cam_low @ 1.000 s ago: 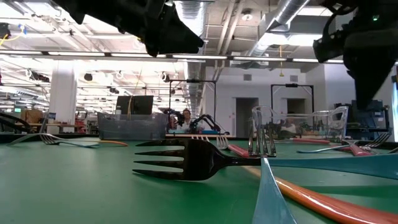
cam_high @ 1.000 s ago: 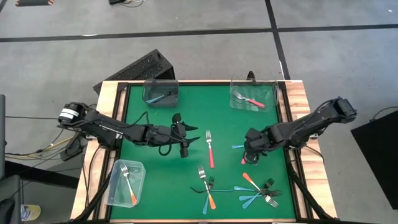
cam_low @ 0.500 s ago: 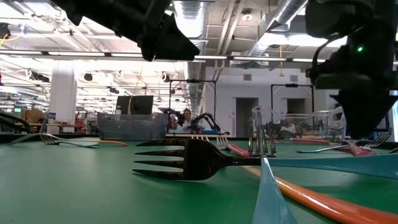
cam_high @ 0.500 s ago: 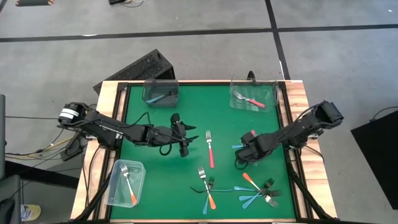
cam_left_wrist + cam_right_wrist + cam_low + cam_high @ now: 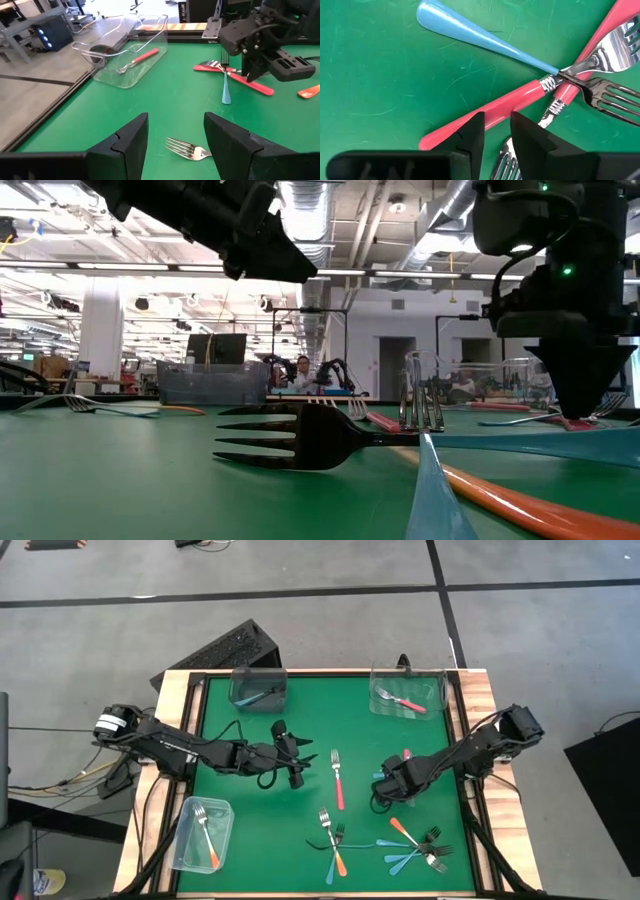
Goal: Sort silverware by color (type)
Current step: Put the pink fork into the transparent bin, then put the blue fork into the black bin
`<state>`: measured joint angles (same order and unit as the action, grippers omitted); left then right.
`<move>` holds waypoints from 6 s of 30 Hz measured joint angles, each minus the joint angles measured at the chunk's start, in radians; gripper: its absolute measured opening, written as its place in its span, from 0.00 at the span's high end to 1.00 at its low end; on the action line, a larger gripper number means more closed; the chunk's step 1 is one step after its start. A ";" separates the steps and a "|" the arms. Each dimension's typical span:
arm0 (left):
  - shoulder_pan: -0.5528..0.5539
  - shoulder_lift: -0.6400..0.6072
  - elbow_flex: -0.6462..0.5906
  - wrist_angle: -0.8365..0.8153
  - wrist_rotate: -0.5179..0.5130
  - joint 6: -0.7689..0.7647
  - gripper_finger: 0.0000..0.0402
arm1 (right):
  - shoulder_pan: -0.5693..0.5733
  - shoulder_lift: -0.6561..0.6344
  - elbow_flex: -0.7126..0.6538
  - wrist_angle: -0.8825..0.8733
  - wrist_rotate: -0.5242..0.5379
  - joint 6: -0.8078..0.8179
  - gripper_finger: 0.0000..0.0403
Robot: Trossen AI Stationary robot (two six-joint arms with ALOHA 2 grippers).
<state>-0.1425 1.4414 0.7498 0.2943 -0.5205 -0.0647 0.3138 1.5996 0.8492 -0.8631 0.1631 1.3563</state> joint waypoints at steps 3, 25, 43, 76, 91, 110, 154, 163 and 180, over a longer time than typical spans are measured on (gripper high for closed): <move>0.000 0.000 0.000 -0.002 0.000 0.000 0.55 | 0.008 -0.019 -0.002 0.002 0.006 0.004 0.70; 0.000 0.000 0.000 -0.029 -0.044 0.016 0.55 | 0.090 -0.003 -0.005 -0.056 0.151 0.513 0.54; 0.000 0.000 0.000 -0.069 -0.056 0.014 0.55 | 0.069 0.049 -0.005 0.022 0.128 0.286 0.69; 0.023 0.000 0.000 -0.123 -0.090 -0.058 0.55 | -0.465 -0.434 0.033 -0.265 0.525 -1.107 0.83; 0.021 0.000 0.000 -0.205 -0.091 -0.157 0.55 | -0.940 -0.410 -0.006 0.099 0.406 -1.646 0.70; 0.005 0.000 0.000 -0.265 -0.090 -0.224 0.55 | -0.693 -0.403 -0.040 0.192 0.138 -1.061 0.38; -0.029 -0.064 0.092 -0.484 -0.016 -0.324 0.55 | -0.213 0.031 -0.039 0.484 0.232 -0.242 0.60; -0.036 -0.064 0.092 -0.482 -0.026 -0.323 0.55 | -0.188 0.094 -0.035 0.445 0.285 -0.145 0.55; -0.036 -0.064 0.091 -0.483 -0.063 -0.322 0.55 | -0.156 -0.006 -0.040 0.303 0.328 -0.019 0.55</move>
<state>-0.1782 1.3769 0.8410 -0.1883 -0.5831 -0.3870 0.1579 1.5938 0.8093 -0.5603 0.4911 1.3369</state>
